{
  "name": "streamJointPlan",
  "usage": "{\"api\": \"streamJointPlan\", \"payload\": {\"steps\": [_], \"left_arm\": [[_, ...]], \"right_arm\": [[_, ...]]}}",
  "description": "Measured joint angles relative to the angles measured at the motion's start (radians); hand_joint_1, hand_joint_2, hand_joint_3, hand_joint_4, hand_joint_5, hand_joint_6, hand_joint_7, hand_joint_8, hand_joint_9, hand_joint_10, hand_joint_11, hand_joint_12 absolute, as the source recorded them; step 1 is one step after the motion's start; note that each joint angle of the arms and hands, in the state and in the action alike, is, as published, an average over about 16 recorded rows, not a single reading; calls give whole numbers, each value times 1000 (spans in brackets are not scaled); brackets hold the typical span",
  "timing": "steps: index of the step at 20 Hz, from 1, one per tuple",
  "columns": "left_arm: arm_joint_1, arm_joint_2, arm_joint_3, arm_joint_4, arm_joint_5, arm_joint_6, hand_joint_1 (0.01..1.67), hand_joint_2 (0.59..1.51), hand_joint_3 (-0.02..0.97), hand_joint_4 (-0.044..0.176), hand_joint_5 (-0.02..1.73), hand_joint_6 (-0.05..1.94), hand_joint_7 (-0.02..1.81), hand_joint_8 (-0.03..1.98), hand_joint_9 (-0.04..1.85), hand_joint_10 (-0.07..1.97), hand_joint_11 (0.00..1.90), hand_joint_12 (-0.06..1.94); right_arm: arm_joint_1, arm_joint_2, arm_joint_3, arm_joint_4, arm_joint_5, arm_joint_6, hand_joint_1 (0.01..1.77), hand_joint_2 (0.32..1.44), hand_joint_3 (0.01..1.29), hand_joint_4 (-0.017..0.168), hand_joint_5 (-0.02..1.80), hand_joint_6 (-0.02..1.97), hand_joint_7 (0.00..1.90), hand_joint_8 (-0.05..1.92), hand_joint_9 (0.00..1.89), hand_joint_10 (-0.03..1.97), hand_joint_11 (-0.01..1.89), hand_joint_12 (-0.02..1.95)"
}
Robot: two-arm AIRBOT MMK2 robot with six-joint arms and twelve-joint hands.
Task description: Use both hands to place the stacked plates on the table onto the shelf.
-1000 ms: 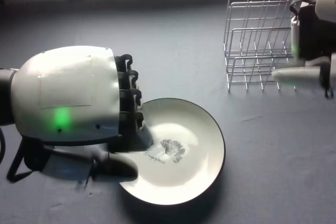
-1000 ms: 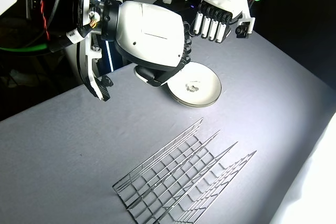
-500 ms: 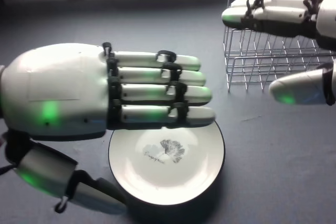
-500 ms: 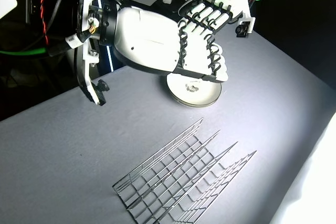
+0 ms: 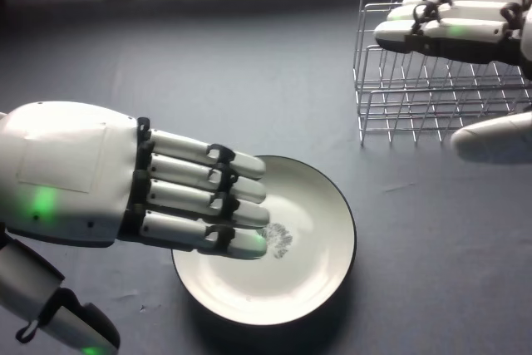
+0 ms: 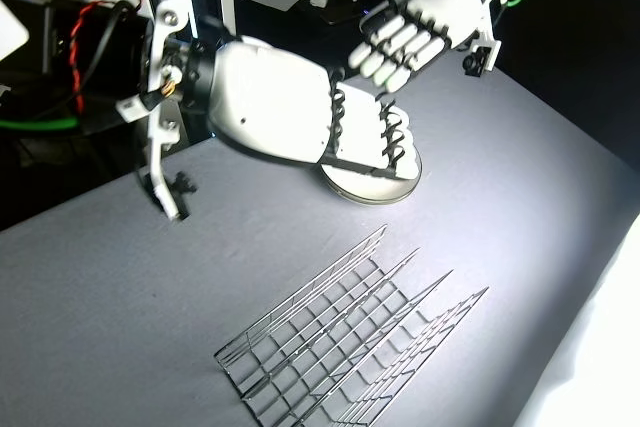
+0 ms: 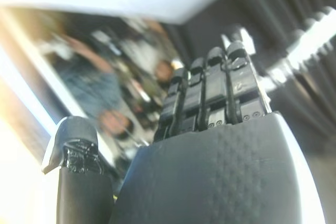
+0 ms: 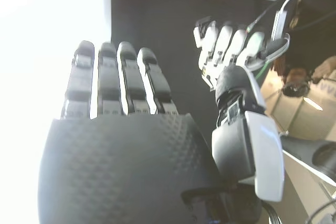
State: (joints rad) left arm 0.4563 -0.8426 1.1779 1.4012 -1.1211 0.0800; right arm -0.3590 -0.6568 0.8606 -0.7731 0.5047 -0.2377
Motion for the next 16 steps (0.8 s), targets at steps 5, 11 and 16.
{"api": "streamJointPlan", "payload": {"steps": [5, 11, 16], "left_arm": [[-5, -32, 50, 120, 9, -36, 17, 1149, 23, 5, 21, -11, 18, -15, 21, 8, 14, -14], [-5, -80, 109, 222, 25, -50, 16, 1141, 17, 5, 21, -11, 18, -15, 21, 8, 14, -14], [1, -122, 163, 278, 33, -58, 16, 1138, 15, 5, 21, -12, 19, -15, 21, 8, 13, -14]], "right_arm": [[-32, -10, 32, -20, 67, -1, 19, 1261, 37, 1, 20, 18, 22, 12, 21, 9, 20, -7], [-51, -18, 48, -41, 120, -6, 19, 1255, 35, 2, 19, 18, 21, 12, 18, 9, 20, -7], [-53, -20, 50, -50, 131, -11, 19, 1250, 34, 2, 19, 19, 21, 12, 16, 9, 20, -7]]}}
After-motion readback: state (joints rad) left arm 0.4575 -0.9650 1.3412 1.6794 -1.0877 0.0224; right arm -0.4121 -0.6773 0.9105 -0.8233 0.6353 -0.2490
